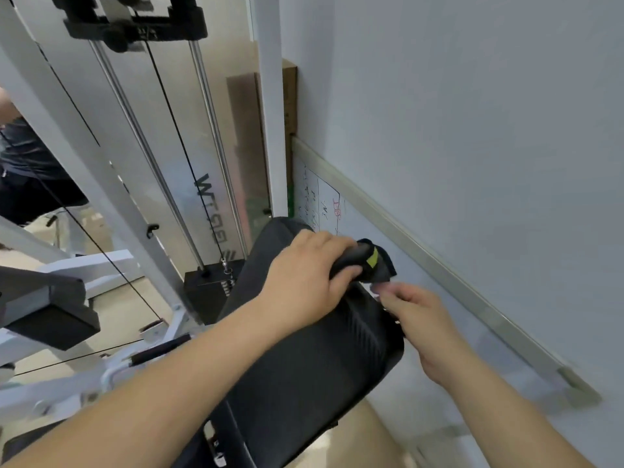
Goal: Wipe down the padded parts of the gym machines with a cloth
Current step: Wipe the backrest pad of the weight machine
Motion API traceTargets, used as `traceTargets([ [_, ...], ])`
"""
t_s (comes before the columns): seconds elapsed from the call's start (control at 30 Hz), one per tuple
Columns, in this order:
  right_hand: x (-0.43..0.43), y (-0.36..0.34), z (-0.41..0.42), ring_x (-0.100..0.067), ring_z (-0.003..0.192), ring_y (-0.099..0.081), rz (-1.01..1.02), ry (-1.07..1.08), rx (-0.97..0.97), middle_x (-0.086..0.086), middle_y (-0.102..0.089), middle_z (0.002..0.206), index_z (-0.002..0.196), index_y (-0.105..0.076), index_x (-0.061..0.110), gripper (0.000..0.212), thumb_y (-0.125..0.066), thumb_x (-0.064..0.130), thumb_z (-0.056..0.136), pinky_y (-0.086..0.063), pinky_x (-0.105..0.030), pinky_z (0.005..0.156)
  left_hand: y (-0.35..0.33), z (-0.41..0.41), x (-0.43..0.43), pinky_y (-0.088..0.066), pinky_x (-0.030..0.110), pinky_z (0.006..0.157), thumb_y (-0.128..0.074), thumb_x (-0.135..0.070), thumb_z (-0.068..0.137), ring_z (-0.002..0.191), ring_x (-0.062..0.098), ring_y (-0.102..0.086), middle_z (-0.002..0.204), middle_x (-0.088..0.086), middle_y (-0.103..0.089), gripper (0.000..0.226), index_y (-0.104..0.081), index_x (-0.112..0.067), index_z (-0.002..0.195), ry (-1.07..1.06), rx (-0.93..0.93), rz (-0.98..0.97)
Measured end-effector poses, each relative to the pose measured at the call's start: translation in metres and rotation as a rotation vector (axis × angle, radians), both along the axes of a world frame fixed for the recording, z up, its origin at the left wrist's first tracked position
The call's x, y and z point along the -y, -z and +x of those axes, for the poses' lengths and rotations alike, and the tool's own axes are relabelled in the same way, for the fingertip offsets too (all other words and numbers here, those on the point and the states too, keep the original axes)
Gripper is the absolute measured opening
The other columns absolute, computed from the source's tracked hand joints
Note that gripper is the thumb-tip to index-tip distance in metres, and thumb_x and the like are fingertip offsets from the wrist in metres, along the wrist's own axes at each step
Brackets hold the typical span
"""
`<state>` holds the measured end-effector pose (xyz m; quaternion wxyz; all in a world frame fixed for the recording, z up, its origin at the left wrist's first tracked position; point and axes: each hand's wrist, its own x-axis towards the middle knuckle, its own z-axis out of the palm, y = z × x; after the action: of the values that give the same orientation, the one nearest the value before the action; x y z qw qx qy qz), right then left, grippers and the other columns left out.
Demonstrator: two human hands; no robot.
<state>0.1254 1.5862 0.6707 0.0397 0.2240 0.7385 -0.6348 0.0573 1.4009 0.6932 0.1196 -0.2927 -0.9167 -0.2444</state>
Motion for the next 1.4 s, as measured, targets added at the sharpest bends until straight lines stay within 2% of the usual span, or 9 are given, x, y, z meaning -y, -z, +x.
traceTargets([
  [0.2,-0.007,0.002,0.031,-0.017,0.083,-0.066,0.045,0.032,-0.099,-0.007,-0.075,0.088,0.086,-0.08,0.017,0.02,-0.069,0.029,0.096,-0.058,-0.043,0.078,0.005,-0.014,-0.02,-0.05,0.045,0.082,-0.057,-0.044,0.099,0.11,0.031,-0.049,0.118,0.006,-0.059,0.04,-0.058,-0.024,0.134,-0.396,-0.014,0.085],
  [0.37,-0.001,0.017,0.058,-0.024,0.089,-0.073,0.008,0.016,-0.172,-0.004,-0.078,0.089,0.096,-0.079,0.024,0.016,-0.065,0.03,0.1,-0.062,-0.045,0.084,0.038,0.098,-0.043,-0.042,0.029,0.087,-0.055,-0.04,0.094,0.108,0.021,-0.048,0.117,0.0,-0.051,0.039,-0.054,-0.023,0.129,-0.394,0.025,0.447],
  [0.53,0.0,0.021,0.072,-0.004,0.083,-0.071,-0.028,-0.015,-0.229,0.009,-0.077,0.087,0.106,-0.076,0.024,0.016,-0.064,0.034,0.101,-0.059,-0.031,0.081,0.107,0.175,-0.037,-0.048,0.036,0.088,-0.056,-0.029,0.093,0.103,0.019,-0.051,0.111,-0.008,-0.046,0.028,-0.048,-0.024,0.12,-0.446,0.112,0.616],
  [0.7,0.0,0.021,0.08,-0.009,0.093,-0.071,0.047,-0.066,-0.244,-0.001,-0.076,0.1,0.116,-0.072,0.024,0.032,-0.067,0.047,0.095,-0.06,-0.045,0.093,0.132,0.155,-0.002,-0.045,0.041,0.091,-0.046,-0.042,0.106,0.122,0.032,-0.053,0.138,0.009,-0.05,0.045,-0.041,-0.019,0.144,-1.042,0.59,0.679],
  [0.93,0.004,-0.009,0.043,-0.01,0.103,-0.061,0.444,-0.212,-0.304,0.006,-0.059,0.124,0.129,-0.064,0.029,0.041,-0.07,0.045,0.091,-0.048,-0.028,0.086,0.112,0.199,-0.052,-0.035,0.027,0.097,-0.054,-0.033,0.102,0.117,0.011,-0.041,0.124,-0.005,-0.043,0.037,-0.044,-0.021,0.135,-0.789,0.347,0.76],
  [1.13,0.046,-0.034,-0.014,-0.016,0.124,-0.051,0.893,-0.485,-0.358,0.006,-0.051,0.131,0.138,-0.059,0.028,0.05,-0.061,0.05,0.093,-0.05,-0.037,0.094,0.118,0.097,0.019,-0.041,0.045,0.104,-0.05,-0.039,0.105,0.13,0.035,-0.049,0.141,0.01,-0.048,0.045,-0.041,-0.017,0.143,-1.087,0.697,0.758],
  [1.23,0.071,-0.038,-0.041,-0.02,0.129,-0.048,1.014,-0.549,-0.321,0.003,-0.051,0.135,0.144,-0.054,0.025,0.054,-0.058,0.049,0.095,-0.052,-0.043,0.096,0.102,0.061,0.03,-0.043,0.047,0.106,-0.051,-0.039,0.104,0.126,0.033,-0.051,0.136,0.007,-0.051,0.04,-0.045,-0.019,0.138,-0.981,0.638,0.801],
  [1.3,0.085,-0.041,-0.061,-0.025,0.127,-0.05,1.048,-0.539,-0.271,-0.001,-0.054,0.129,0.133,-0.06,0.023,0.044,-0.057,0.045,0.096,-0.052,-0.043,0.095,0.084,0.038,0.028,-0.042,0.043,0.106,-0.053,-0.037,0.102,0.122,0.024,-0.051,0.131,0.003,-0.053,0.036,-0.048,-0.021,0.134,-0.739,0.401,0.842],
  [1.4,0.092,-0.034,-0.077,-0.031,0.105,-0.058,1.015,-0.4,-0.31,0.001,-0.053,0.097,0.084,-0.059,0.024,0.016,-0.053,0.037,0.091,-0.047,-0.038,0.076,0.072,0.011,0.027,-0.038,0.034,0.099,-0.051,-0.033,0.102,0.113,0.022,-0.048,0.125,0.004,-0.055,0.04,-0.052,-0.013,0.137,-0.492,0.068,0.593],
])
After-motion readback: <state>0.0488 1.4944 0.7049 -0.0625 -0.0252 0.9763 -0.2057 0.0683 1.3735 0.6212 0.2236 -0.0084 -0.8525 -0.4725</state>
